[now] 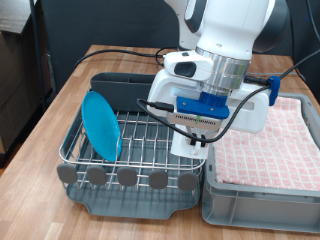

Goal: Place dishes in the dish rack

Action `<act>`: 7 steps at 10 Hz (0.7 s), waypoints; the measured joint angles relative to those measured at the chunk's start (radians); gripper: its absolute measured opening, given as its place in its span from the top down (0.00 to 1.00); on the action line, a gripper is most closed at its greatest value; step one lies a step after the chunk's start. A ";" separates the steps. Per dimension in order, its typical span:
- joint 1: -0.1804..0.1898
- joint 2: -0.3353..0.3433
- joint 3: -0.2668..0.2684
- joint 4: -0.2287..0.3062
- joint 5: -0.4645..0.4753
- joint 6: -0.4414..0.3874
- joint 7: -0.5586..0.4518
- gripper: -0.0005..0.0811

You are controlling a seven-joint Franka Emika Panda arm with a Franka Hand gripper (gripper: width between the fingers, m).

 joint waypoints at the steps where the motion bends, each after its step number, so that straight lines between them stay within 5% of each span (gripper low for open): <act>1: 0.000 0.010 0.000 0.004 0.004 0.008 0.000 0.90; 7: -0.001 0.053 -0.001 0.014 0.007 0.045 0.000 0.90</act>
